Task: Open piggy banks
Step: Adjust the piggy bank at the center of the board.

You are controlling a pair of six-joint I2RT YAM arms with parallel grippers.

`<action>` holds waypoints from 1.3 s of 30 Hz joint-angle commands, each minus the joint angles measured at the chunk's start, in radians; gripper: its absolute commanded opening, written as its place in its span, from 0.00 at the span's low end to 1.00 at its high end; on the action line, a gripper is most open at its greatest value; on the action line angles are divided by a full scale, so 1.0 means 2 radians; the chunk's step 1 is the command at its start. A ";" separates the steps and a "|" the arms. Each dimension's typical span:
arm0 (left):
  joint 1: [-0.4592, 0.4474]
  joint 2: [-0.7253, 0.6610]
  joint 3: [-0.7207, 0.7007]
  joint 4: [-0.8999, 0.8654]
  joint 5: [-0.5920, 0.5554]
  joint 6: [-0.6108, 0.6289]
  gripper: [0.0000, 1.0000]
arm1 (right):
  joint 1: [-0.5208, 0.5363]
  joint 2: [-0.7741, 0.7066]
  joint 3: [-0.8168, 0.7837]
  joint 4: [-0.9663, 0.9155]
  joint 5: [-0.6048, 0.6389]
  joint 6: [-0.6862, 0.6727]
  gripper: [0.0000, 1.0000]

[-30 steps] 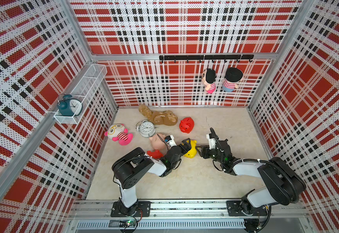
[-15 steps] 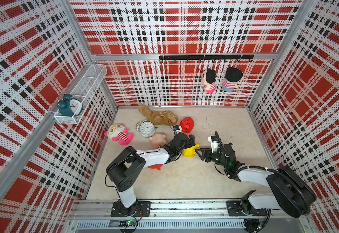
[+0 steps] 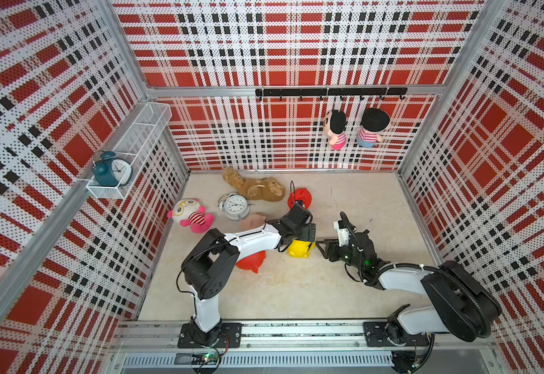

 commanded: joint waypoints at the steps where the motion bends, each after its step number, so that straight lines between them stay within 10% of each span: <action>1: -0.001 0.000 0.007 -0.039 0.011 0.020 0.98 | -0.002 0.024 0.018 0.029 0.007 -0.004 0.53; 39: 0.003 -0.093 -0.016 -0.144 0.010 0.040 0.98 | -0.001 0.098 0.038 0.085 -0.037 0.019 0.50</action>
